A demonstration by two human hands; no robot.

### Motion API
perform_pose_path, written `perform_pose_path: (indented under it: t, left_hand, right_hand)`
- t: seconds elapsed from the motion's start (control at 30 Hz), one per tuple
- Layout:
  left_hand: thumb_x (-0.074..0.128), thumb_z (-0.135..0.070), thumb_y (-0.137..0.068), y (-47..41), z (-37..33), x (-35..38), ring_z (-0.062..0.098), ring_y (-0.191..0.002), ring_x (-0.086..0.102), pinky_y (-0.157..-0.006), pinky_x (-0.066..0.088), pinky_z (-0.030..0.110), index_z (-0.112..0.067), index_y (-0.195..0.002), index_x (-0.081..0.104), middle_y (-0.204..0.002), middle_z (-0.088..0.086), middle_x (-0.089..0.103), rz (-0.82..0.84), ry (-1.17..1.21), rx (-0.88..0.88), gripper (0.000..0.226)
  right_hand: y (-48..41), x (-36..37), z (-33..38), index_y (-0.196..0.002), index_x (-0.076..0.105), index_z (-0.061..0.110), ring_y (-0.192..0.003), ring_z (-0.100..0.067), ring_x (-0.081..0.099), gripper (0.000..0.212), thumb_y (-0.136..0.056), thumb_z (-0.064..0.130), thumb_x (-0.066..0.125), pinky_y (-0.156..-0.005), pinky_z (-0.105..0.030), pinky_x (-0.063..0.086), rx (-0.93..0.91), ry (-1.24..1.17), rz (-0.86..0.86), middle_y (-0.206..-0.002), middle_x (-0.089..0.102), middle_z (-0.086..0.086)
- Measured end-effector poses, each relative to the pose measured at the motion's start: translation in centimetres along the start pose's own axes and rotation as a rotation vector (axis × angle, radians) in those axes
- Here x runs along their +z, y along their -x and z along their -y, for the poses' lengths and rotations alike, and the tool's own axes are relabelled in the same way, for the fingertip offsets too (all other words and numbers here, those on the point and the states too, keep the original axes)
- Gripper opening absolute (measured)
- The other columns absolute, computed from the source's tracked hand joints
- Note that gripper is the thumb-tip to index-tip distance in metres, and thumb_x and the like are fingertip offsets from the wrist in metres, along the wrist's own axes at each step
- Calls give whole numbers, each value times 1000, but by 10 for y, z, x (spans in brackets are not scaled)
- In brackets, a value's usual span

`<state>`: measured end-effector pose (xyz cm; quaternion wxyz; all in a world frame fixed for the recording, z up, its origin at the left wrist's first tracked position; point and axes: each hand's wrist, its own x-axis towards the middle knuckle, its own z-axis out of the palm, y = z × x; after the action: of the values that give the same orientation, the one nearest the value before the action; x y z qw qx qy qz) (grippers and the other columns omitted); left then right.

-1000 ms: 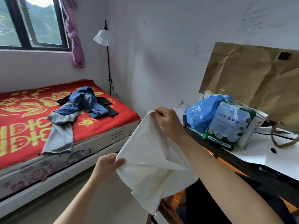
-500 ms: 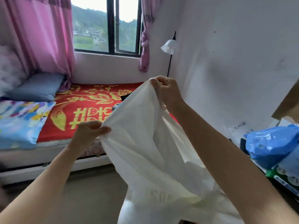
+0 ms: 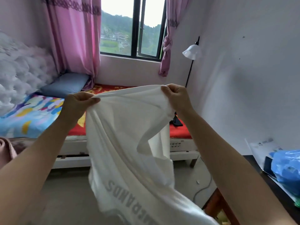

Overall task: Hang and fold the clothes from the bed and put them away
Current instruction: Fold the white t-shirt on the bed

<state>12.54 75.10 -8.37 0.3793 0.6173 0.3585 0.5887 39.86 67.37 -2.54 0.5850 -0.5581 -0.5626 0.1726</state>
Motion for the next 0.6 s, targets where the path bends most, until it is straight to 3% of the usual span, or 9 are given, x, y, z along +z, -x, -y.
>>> perform_pose_path:
  t: [0.13, 0.27, 0.4, 0.53, 0.6]
  left_hand:
    - [73, -6, -77, -3, 12, -5, -7, -51, 50, -56, 38, 3, -20, -71, 66, -54, -16, 61, -46, -129, -3, 17]
    - [76, -7, -74, -9, 37, -19, -6, -45, 44, -49, 32, 3, -20, -65, 63, -44, -20, 53, -115, -211, -9, 20]
    - [77, -9, -73, -29, 61, -41, -4, -47, 44, -51, 34, 5, -19, -63, 63, -45, -19, 54, -157, -249, -21, 20]
    - [78, -11, -73, -61, 101, -55, -5, -47, 45, -50, 33, 5, -18, -58, 60, -46, -19, 55, -187, -341, -1, 24]
    - [78, -13, -74, -77, 125, -61, -3, -46, 43, -48, 31, 7, -14, -55, 59, -44, -14, 52, -186, -388, 16, 26]
  right_hand:
    - [-7, 11, -19, -76, 64, 0, -57, -10, 39, 22, -92, 12, 57, -56, -25, 34, -11, 7, 29, -58, 48, 1]
    - [-19, 37, -39, -80, 55, -22, -63, -20, 35, 34, -92, 10, 56, -58, -29, 30, 10, 4, 95, -69, 44, -11]
    - [-45, 71, -55, -78, 54, -23, -62, -20, 33, 35, -91, 10, 58, -57, -29, 29, 8, -8, 132, -67, 42, -10]
    - [-90, 109, -69, -76, 63, -12, -58, -10, 41, 28, -89, 12, 61, -57, -18, 35, -36, 70, 138, -62, 50, -3]
    - [-112, 127, -77, -77, 65, -8, -60, -10, 44, 25, -89, 14, 61, -60, -20, 37, -39, 88, 142, -63, 53, -1]
